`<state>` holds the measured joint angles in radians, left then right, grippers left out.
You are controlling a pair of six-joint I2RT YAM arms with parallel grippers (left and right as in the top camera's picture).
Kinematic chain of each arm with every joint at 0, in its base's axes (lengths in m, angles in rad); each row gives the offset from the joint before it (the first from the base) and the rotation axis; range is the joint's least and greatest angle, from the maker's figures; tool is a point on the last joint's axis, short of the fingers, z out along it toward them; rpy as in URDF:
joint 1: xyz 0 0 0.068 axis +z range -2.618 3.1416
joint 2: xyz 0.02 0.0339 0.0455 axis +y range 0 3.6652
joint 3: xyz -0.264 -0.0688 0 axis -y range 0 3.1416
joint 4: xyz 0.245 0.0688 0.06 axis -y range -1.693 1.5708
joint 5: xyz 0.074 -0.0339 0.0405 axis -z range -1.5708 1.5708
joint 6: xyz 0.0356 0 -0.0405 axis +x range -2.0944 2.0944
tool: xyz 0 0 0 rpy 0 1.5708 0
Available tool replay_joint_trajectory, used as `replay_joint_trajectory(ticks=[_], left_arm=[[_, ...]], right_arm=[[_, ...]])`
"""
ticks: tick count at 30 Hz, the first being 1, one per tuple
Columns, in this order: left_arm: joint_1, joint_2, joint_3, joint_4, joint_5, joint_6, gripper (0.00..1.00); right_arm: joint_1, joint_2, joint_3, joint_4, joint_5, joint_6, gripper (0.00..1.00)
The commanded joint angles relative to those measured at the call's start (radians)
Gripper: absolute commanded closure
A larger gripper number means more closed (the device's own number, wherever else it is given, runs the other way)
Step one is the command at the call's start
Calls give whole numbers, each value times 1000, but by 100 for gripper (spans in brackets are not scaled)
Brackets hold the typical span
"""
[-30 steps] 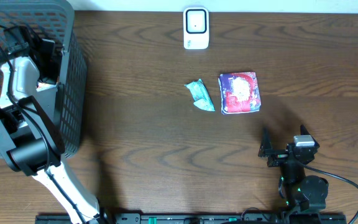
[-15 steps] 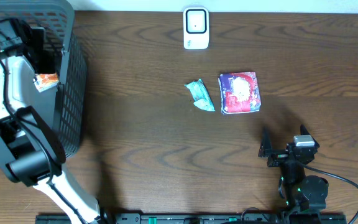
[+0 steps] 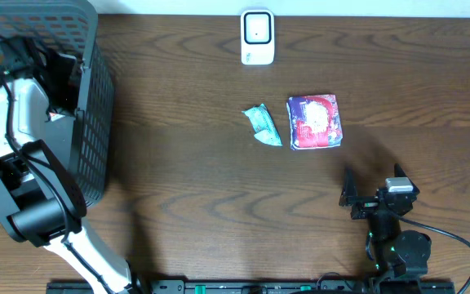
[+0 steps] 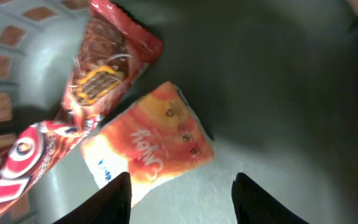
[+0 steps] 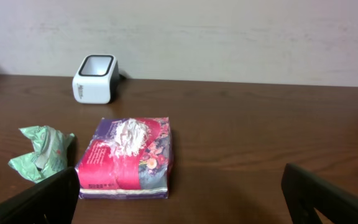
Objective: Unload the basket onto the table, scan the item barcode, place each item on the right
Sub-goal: 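Reach the left gripper into the basket and grasp the orange packet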
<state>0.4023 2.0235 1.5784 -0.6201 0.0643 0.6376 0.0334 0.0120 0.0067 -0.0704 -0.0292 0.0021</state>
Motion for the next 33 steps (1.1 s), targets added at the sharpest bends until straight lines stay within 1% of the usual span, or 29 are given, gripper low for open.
replay_joint_trajectory(ticks=[1, 3, 7, 9, 13, 18, 20, 21, 24, 25, 27, 30, 33], left_arm=[[3, -2, -62, 76, -69, 77, 48], [3, -2, -93, 132, -113, 79, 48], [11, -2, -132, 216, -117, 95, 48], [14, -2, -142, 256, -111, 95, 55], [14, 6, -156, 264, -48, 95, 59], [14, 49, -157, 243, -48, 76, 60], [16, 61, -157, 240, -53, 56, 64], [17, 62, -157, 241, -53, 50, 68], [24, 62, -157, 245, -53, -8, 81], [27, 61, -157, 244, -53, -38, 92], [32, 54, -157, 240, -53, -96, 93], [33, 17, -156, 238, -53, -117, 93], [33, -51, -134, 248, -52, -250, 93]], right_arm=[[-1, -5, -1, -4, 1, -14, 1], [-1, -6, -1, -4, 1, -14, 1], [-1, -6, -1, -4, 1, -14, 1], [-1, -6, -1, -4, 1, -14, 1], [-1, -6, -1, -4, 1, -14, 1], [-1, -6, -1, -4, 1, -14, 1], [-1, -6, -1, -4, 1, -14, 1], [-1, -6, -1, -4, 1, -14, 1], [-1, -6, -1, -4, 1, -14, 1], [-1, -6, -1, -4, 1, -14, 1], [-1, -6, -1, -4, 1, -14, 1], [-1, -5, -1, -4, 1, -14, 1], [-1, -5, -1, -4, 1, -14, 1]])
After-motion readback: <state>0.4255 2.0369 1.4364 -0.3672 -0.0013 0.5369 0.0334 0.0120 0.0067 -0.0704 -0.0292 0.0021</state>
